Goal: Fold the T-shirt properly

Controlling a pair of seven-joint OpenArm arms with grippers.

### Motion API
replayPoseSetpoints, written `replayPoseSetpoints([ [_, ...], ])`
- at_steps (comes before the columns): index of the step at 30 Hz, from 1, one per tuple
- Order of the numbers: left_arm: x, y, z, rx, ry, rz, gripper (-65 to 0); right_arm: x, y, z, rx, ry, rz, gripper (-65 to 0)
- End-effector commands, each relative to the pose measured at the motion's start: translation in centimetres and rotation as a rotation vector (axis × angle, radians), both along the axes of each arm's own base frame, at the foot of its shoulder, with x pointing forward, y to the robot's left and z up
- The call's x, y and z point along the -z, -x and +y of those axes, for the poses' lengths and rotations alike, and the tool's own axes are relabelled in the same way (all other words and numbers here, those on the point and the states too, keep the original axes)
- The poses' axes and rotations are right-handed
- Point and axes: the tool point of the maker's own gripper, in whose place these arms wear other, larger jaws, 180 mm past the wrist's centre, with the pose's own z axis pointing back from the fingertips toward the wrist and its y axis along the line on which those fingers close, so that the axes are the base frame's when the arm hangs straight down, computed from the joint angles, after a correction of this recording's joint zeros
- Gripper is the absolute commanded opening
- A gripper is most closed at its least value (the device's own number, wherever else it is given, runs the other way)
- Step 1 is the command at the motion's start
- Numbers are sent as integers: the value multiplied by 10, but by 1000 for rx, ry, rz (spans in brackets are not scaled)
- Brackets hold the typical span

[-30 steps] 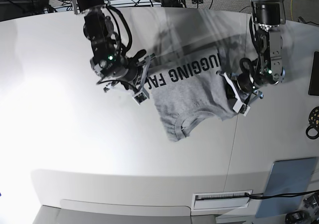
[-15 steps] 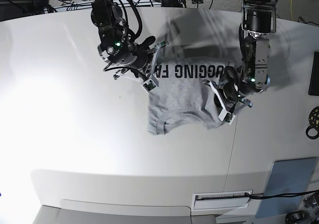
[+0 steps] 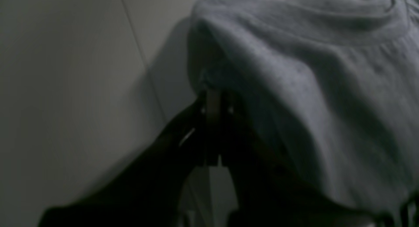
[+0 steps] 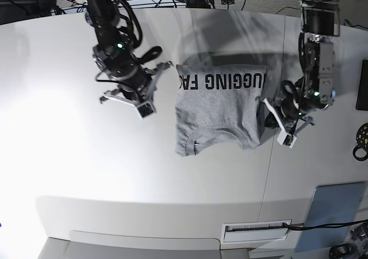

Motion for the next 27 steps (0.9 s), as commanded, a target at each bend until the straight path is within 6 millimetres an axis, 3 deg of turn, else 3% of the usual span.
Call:
replayPoseSetpoints([
  [1, -14, -4, 8, -5, -13, -42, -650, -8, -3, -9, 17, 15, -36, -650],
  [7, -33, 33, 38, -131, 36, -82, -650, -18, 21, -72, 192, 46, -40, -650],
  [12, -41, 86, 63, -203, 65, -70, -650, -32, 60, -112, 315, 54, -12, -650],
  [16, -33, 137, 85, -272, 71, -1, -650, -34, 96, -138, 384, 109, 47, -650],
  [21, -18, 206, 91, -283, 113, 122, -650, -20, 145, -156, 420, 170, 166, -650],
  [27, 10, 296, 86, -298, 64, 327, -650, -1, 212, -157, 406, 213, 355, -650],
])
